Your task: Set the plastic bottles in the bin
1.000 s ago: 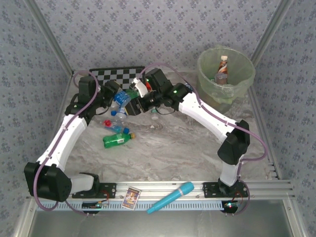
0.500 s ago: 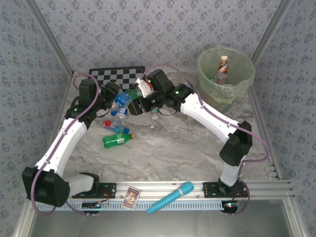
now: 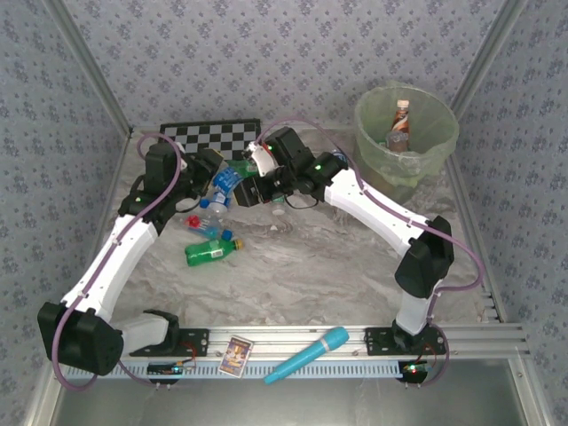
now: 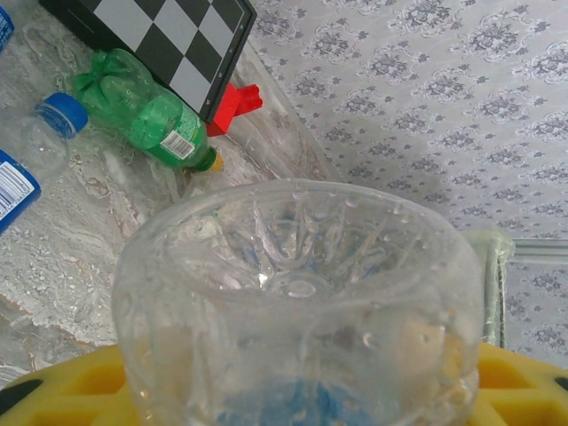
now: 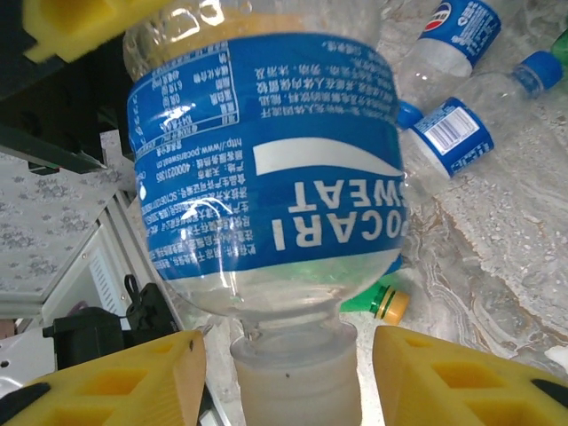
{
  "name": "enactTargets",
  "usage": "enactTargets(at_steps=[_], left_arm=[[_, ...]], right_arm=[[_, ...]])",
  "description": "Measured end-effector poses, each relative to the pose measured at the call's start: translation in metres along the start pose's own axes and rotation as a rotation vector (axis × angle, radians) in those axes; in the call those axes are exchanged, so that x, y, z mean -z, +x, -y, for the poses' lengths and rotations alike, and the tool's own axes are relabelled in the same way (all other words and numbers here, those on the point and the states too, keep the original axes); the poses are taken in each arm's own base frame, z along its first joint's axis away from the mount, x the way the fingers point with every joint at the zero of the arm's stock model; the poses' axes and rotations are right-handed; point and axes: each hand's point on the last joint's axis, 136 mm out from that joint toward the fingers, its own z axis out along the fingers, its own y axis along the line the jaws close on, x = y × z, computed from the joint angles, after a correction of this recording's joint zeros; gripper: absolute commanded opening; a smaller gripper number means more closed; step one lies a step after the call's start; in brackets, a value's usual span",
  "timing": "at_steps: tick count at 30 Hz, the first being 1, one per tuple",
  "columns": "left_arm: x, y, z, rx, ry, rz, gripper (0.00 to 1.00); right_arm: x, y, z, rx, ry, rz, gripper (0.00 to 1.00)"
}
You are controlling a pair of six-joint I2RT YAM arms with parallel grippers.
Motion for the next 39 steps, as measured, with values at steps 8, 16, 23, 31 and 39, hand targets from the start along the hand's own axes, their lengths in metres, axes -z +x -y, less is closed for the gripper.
enactTargets(at_steps=[8, 16, 23, 31, 39], left_arm=[[0.000, 0.000, 0.001, -0.001, 0.003, -0.001, 0.57], [0.001, 0.000, 0.000, 0.000, -0.001, 0.003, 0.77], [0.007, -0.002, 0.006, -0.043, 0.006, 0.009, 0.99], [0.028, -0.014, 0.044, -0.155, 0.091, 0.052, 1.00], [0.030, -0.013, 0.037, -0.189, 0.061, 0.047, 1.00]], right_arm=[[-0.003, 0.002, -0.002, -0.002, -0.018, -0.013, 0.27], [-0.002, 0.002, -0.004, -0.002, -0.024, -0.013, 0.24], [0.022, -0.008, -0.003, -0.021, 0.007, 0.035, 0.24], [0.105, -0.032, 0.018, -0.067, 0.107, 0.201, 0.24], [0.226, -0.050, 0.074, -0.182, 0.327, 0.474, 0.26]])
